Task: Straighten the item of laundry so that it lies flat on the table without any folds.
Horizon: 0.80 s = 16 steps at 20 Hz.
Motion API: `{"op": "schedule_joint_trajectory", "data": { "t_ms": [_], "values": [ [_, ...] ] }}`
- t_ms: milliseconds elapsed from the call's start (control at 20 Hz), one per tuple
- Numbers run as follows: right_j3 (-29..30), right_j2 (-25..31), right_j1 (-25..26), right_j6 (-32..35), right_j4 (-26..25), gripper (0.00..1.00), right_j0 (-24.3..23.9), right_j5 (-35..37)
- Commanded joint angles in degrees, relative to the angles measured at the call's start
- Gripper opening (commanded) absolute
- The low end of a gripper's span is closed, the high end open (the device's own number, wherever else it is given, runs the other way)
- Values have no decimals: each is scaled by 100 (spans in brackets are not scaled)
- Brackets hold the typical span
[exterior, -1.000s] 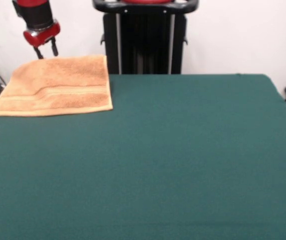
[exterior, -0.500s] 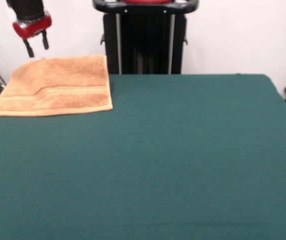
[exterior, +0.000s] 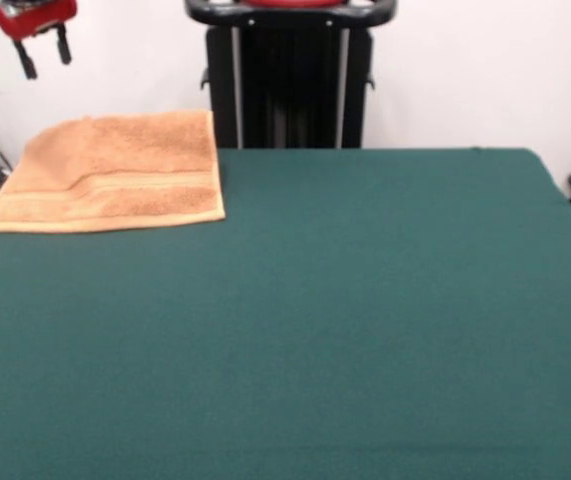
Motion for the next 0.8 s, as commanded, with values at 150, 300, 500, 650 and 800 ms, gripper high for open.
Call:
{"op": "schedule_joint_trajectory", "data": {
  "t_ms": [150,300,500,650,800],
  "values": [
    [181,1356,361,-641,1395,100,6,-76],
    [207,1816,651,-605,1749,100,-222,-480],
    [167,2298,797,-494,1981,100,-379,-783],
    [246,2625,528,-406,2232,100,-480,-636],
    [145,2579,343,-222,2118,100,-316,-631]
  ]
}}
